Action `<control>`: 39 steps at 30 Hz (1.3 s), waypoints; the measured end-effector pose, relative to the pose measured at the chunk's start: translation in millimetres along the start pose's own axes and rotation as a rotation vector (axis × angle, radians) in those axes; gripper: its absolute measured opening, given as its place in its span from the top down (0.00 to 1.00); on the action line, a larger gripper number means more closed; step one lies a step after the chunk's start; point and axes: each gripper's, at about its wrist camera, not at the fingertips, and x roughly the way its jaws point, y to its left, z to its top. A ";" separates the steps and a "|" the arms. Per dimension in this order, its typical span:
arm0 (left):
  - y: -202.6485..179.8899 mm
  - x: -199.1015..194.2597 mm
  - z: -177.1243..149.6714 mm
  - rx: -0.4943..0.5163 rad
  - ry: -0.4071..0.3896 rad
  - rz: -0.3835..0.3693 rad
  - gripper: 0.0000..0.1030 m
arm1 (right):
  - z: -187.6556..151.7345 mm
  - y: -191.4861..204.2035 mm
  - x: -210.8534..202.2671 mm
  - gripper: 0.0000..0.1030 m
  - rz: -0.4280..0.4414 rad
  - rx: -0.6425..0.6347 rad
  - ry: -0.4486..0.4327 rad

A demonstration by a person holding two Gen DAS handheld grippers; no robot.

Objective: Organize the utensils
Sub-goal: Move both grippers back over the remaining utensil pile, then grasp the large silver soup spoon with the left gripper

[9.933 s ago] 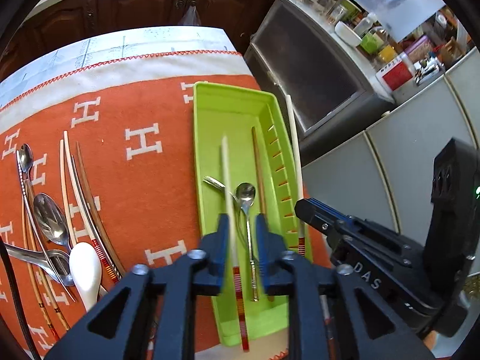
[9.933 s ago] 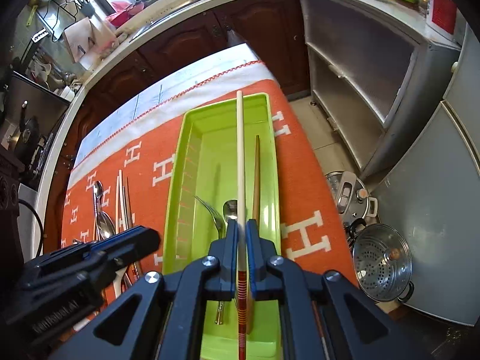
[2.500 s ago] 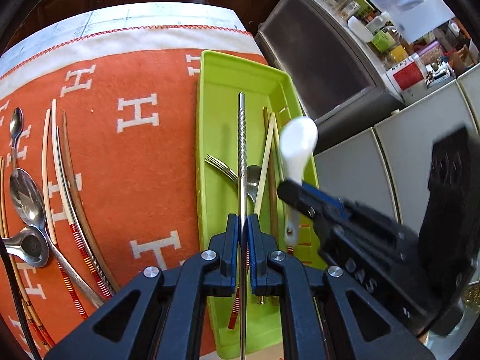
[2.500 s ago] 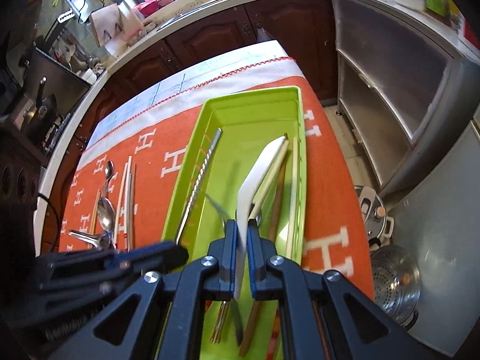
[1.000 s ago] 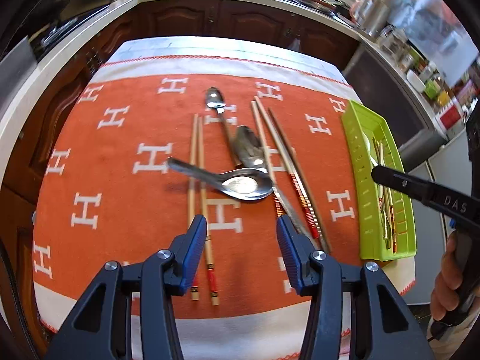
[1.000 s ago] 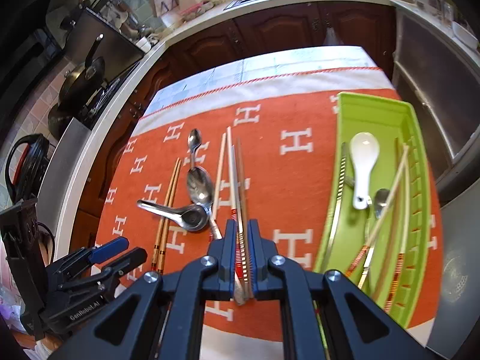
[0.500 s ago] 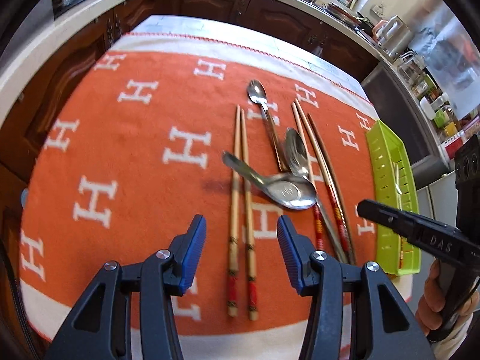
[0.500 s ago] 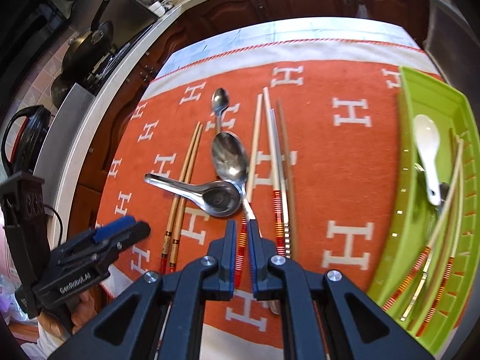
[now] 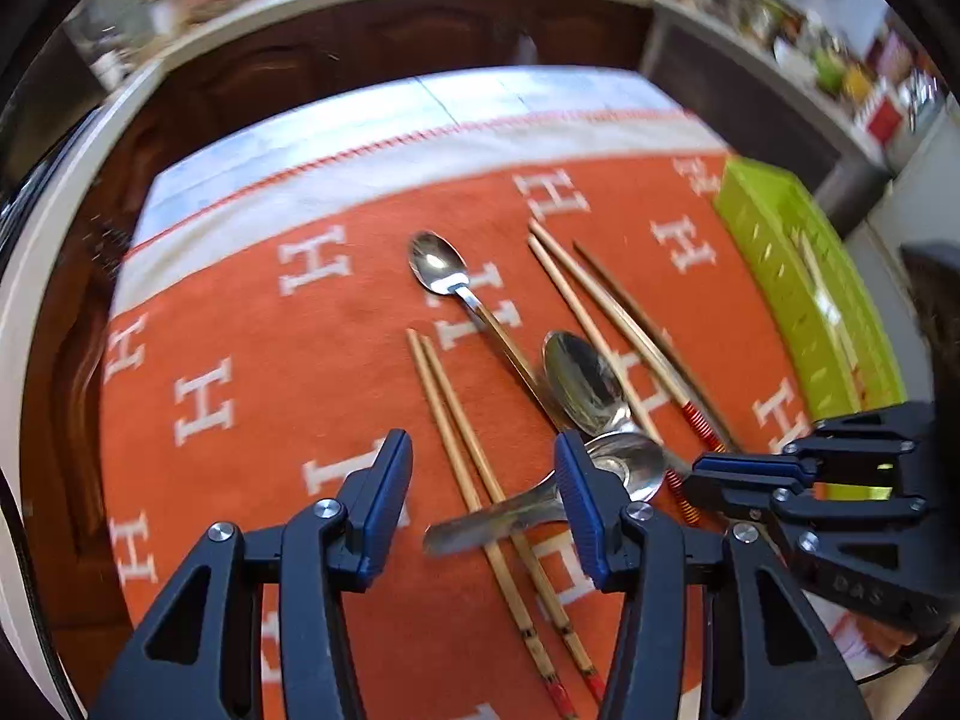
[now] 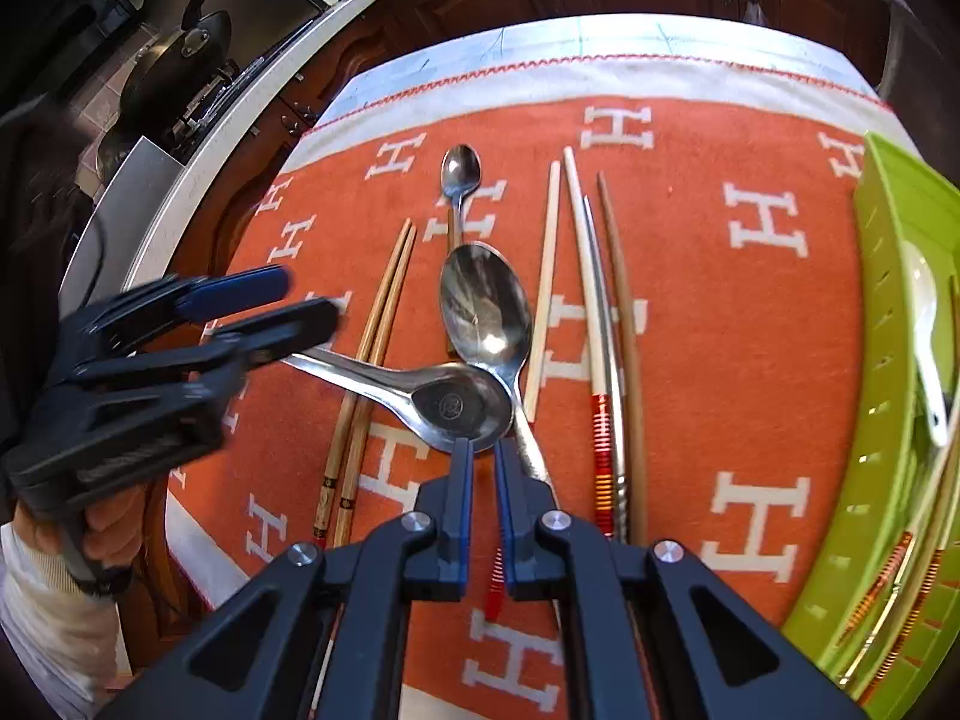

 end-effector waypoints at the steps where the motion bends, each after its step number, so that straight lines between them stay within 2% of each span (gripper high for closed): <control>1: -1.4 8.7 1.9 0.016 0.031 -0.008 0.54 | -0.8 0.1 1.4 0.93 -0.001 -0.001 0.001; 5: -6.4 29.0 0.5 0.055 0.110 -0.033 0.54 | -0.4 -0.9 6.5 0.93 -0.003 -0.001 0.001; 12: -5.7 34.6 -16.8 0.050 0.184 -0.074 0.54 | 8.9 -4.3 12.7 0.93 -0.015 0.006 -0.021; 17: -7.8 34.6 -23.3 0.055 0.202 -0.086 0.54 | 15.6 -7.1 15.9 0.93 -0.010 0.017 -0.036; 29: -27.2 39.3 -12.8 0.077 0.237 -0.182 0.54 | 26.2 -11.8 25.4 0.94 0.042 0.028 -0.052; 31: -24.8 40.2 -11.2 0.061 0.241 -0.199 0.57 | 26.4 -12.1 25.2 0.94 0.058 0.034 -0.054; 33: -21.9 41.6 -11.0 0.051 0.248 -0.197 0.71 | 26.5 -13.1 24.0 0.94 0.069 0.040 -0.056; 39: -21.2 39.1 -23.5 0.072 0.273 -0.179 0.72 | 27.7 -16.8 17.7 0.94 0.072 0.044 -0.069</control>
